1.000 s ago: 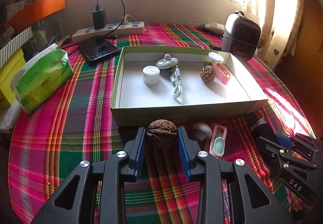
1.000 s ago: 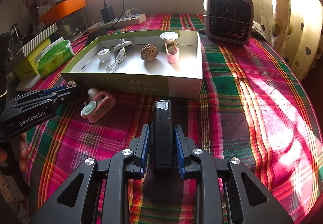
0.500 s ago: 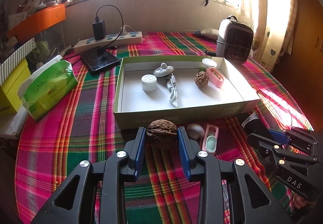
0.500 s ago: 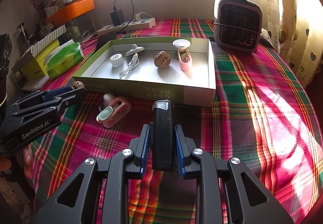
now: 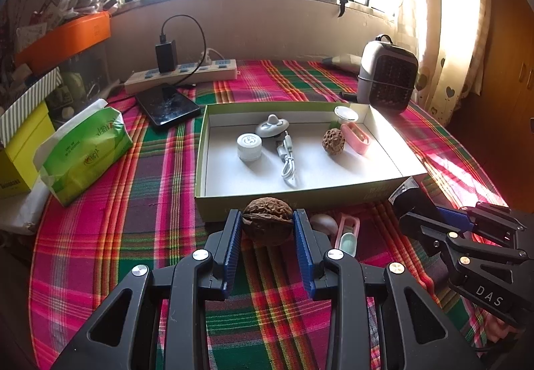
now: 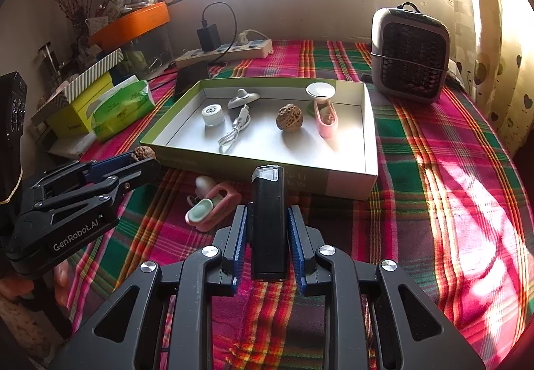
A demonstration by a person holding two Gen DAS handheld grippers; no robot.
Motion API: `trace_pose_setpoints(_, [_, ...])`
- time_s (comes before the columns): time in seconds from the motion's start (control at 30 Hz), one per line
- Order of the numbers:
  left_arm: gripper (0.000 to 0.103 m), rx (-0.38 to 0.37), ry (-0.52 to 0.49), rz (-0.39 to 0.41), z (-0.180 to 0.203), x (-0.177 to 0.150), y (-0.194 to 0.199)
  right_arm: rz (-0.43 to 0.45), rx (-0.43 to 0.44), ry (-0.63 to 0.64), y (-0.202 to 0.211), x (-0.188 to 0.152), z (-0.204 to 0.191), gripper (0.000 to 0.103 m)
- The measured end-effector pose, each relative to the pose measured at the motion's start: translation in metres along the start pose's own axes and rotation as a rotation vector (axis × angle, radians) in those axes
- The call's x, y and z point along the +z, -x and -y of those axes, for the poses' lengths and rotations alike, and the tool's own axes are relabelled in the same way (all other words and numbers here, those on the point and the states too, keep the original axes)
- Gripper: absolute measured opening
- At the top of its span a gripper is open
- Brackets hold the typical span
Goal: Organize objects
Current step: 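Lift the walnut and black device and carry both over the box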
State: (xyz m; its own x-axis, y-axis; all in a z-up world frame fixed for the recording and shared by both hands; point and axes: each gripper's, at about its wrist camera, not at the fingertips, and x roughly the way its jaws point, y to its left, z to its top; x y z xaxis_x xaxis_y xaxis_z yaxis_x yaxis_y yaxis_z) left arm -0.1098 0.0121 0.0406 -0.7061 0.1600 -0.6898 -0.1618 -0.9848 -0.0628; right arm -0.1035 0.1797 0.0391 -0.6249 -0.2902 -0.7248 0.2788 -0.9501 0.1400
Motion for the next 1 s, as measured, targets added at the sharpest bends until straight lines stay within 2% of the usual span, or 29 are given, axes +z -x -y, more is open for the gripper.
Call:
trace_pose_setpoints(0.6, [0.029,-0.036,0.044,-0.017,-0.012,0.022,-0.011,0.016,0.051,0.015,-0.007,0.036,-0.003,0.025])
trace_pose_setpoints(1.0, [0.029,-0.032,0.058,-0.027,-0.019,0.036,-0.028,-0.014,0.069,0.022,-0.029,0.06,-0.001,0.025])
